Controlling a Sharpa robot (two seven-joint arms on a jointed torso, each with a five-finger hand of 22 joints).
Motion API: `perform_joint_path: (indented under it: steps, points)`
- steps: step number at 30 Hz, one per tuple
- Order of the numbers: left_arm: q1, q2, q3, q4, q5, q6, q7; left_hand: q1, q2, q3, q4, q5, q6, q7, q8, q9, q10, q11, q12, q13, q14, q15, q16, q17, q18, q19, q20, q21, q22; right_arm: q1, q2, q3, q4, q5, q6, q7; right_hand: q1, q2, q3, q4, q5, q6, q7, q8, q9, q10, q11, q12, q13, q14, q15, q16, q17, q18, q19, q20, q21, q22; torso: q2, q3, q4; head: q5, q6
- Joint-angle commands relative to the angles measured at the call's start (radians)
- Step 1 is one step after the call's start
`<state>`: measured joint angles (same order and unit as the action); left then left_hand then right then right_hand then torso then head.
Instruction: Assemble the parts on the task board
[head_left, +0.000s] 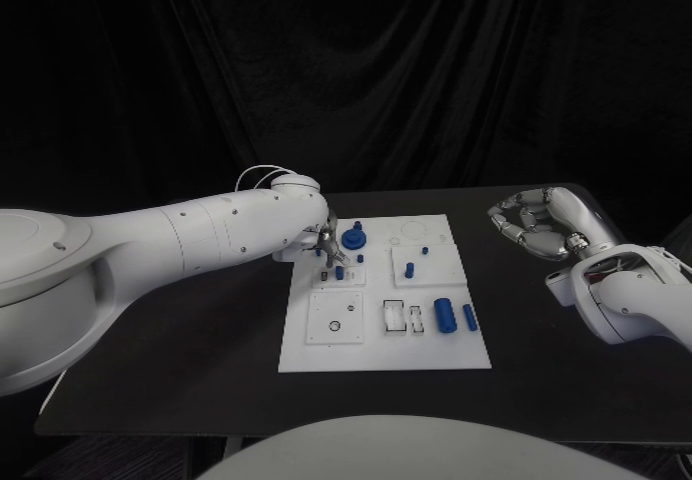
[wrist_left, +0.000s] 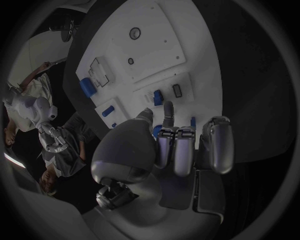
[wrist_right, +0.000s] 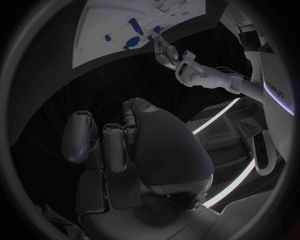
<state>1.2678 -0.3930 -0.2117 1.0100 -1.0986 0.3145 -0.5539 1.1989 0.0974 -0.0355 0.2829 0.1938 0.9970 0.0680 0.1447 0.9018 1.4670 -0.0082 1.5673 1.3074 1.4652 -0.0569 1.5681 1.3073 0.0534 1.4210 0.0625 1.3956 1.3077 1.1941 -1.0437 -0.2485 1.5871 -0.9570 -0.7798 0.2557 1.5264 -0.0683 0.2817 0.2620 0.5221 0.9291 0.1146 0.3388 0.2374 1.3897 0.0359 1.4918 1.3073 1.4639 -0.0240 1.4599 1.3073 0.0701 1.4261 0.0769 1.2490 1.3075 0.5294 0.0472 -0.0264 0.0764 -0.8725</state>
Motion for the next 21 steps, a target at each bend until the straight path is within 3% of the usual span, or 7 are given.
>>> perform_joint_path:
  steps: [1,15,21]
  points:
    - [-0.004,0.004,0.001,-0.005,0.008,0.014,0.008,-0.004,0.008,-0.001,-0.001,0.007,0.005,0.001,-0.006,-0.001,0.104,0.007,0.004,0.263,0.106,0.005,0.003,0.264,0.005,-0.005,-0.001,-0.003,0.116,-0.002,-0.002,0.001,0.003,-0.002,0.001,-0.012,-0.005,-0.009,0.006,0.003,0.007,-0.010,-0.001,0.006,-0.002,-0.002,0.000,-0.004,0.055,0.059,-0.006,-0.003,0.162,0.005,-0.002,0.001,-0.003,0.164,-0.001,0.0004,-0.0002,0.001,0.000]
    - [-0.013,0.010,0.001,-0.013,0.008,-0.006,0.031,0.000,0.014,0.006,-0.007,0.027,0.011,0.000,-0.013,-0.016,0.104,0.006,0.004,0.263,0.106,0.005,0.003,0.264,0.006,-0.009,-0.001,-0.009,0.113,-0.002,-0.003,0.001,0.005,-0.002,0.001,-0.013,-0.005,-0.009,0.006,0.003,0.007,-0.010,-0.001,0.006,-0.002,-0.002,0.000,-0.004,0.055,0.059,-0.006,-0.003,0.162,0.005,-0.002,0.001,-0.003,0.164,0.000,0.0002,-0.0001,-0.003,0.000]
    - [-0.020,0.012,0.001,-0.016,0.008,-0.016,0.037,0.009,0.013,0.014,-0.016,0.055,0.016,-0.001,-0.020,-0.029,0.104,0.006,0.004,0.263,0.106,0.004,0.003,0.264,0.008,-0.015,-0.002,-0.017,0.109,-0.002,-0.003,0.001,0.006,-0.002,0.002,-0.014,-0.005,-0.009,0.006,0.003,0.007,-0.010,-0.001,0.006,-0.002,-0.002,0.000,-0.004,0.055,0.059,-0.006,-0.003,0.162,0.005,-0.002,0.001,-0.003,0.164,-0.001,0.0002,0.0000,-0.004,0.000]
